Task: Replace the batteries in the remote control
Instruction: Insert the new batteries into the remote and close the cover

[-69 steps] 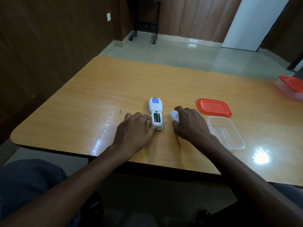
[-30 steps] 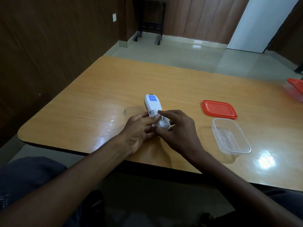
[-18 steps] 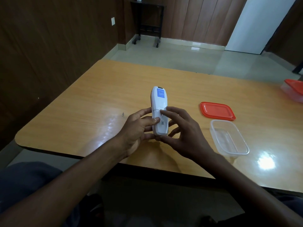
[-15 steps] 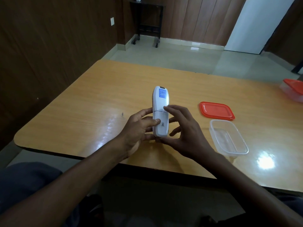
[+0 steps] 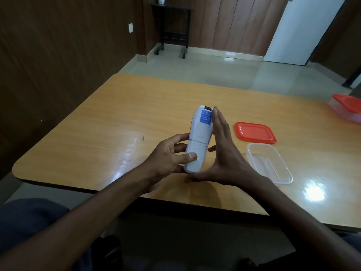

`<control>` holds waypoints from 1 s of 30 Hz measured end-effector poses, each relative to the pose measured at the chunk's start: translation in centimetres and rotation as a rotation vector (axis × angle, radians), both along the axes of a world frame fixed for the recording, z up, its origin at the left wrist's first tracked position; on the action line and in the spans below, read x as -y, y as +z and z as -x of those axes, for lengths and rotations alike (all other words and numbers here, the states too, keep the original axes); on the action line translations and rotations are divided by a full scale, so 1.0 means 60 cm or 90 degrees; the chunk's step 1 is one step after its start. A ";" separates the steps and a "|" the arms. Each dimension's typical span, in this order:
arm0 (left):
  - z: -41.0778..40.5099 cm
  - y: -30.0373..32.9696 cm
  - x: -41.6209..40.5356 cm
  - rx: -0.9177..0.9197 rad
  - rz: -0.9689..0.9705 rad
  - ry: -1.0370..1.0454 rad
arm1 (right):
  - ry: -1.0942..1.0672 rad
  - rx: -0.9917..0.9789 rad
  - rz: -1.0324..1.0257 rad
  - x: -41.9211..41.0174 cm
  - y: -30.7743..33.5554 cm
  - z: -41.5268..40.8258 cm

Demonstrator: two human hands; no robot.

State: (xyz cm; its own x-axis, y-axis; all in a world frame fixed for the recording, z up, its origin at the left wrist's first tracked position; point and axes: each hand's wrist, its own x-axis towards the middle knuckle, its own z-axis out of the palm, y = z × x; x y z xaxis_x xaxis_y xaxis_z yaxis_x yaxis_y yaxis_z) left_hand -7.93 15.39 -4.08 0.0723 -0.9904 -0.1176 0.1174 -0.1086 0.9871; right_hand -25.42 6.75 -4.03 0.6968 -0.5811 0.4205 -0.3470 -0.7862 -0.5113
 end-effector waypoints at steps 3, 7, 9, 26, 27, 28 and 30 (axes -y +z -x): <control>0.003 0.001 0.000 0.013 0.000 -0.014 | -0.006 -0.005 0.019 -0.002 0.005 0.001; 0.005 -0.001 0.000 0.024 -0.005 -0.031 | -0.007 -0.025 0.033 -0.003 0.010 0.004; 0.007 -0.004 -0.002 0.029 -0.007 -0.030 | -0.006 -0.034 0.035 -0.004 0.009 0.005; 0.006 0.009 -0.014 -0.087 -0.029 -0.018 | -0.036 -0.005 0.077 0.000 0.003 -0.002; 0.007 0.012 -0.015 -0.138 -0.042 -0.023 | -0.021 0.020 0.049 0.003 0.001 -0.003; 0.008 0.015 -0.017 -0.190 -0.055 -0.035 | -0.007 0.045 0.014 0.004 -0.002 -0.004; 0.007 0.017 -0.017 -0.261 -0.063 -0.051 | 0.002 0.073 -0.040 0.004 -0.006 -0.007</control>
State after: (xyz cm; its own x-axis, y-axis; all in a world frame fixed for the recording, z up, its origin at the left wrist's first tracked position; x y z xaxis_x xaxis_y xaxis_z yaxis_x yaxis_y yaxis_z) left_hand -8.37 16.43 -3.04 -0.0776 -0.9735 -0.2151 0.4853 -0.2253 0.8448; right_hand -25.02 6.49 -4.40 0.6478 -0.6069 0.4605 -0.2812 -0.7522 -0.5960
